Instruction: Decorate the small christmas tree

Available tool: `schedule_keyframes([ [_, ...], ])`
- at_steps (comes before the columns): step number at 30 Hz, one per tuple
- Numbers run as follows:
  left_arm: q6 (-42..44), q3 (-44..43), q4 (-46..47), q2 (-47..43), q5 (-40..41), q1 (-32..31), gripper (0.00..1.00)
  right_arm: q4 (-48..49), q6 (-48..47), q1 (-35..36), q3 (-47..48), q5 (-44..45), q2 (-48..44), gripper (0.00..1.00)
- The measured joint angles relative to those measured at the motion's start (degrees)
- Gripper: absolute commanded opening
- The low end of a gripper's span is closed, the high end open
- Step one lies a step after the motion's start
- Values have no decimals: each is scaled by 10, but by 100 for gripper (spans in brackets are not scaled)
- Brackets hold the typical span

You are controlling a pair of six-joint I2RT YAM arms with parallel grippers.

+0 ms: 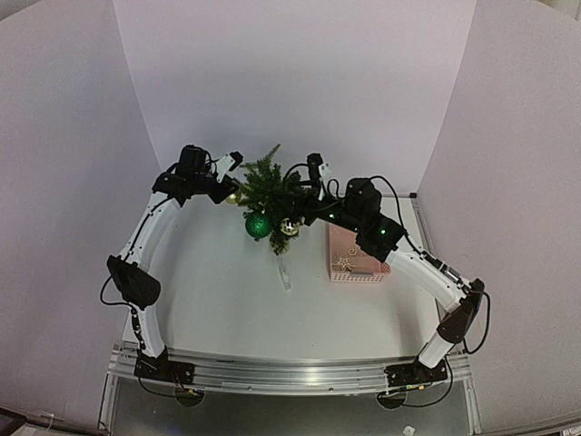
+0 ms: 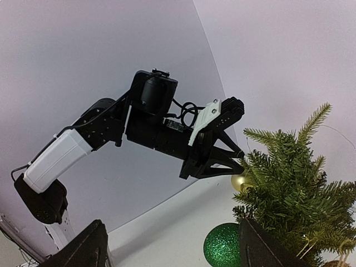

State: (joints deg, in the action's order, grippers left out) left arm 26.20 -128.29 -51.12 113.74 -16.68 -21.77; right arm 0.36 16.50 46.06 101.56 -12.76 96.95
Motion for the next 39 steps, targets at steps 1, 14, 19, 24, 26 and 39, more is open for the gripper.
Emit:
schedule_keyframes([
  [1, 2, -3, -1, 0, -2, 0, 41, 0, 0, 0, 0, -1, 0, 79],
  [14, 37, -26, -46, 0, -15, -2, 54, 0, -2, 0, 1, -6, 0, 79],
  [19, 40, -26, -61, 0, -33, -2, 55, 0, -2, 0, 2, -6, 0, 79],
  [24, 40, -26, -68, 0, -48, -2, 58, 0, -2, 0, 3, -6, 0, 79],
  [26, 40, -26, -74, 0, -54, -2, 59, 0, -2, 0, 3, -6, 0, 79],
  [39, 55, -26, -100, 0, -93, -2, 62, 0, -2, 0, 3, -6, 0, 79],
])
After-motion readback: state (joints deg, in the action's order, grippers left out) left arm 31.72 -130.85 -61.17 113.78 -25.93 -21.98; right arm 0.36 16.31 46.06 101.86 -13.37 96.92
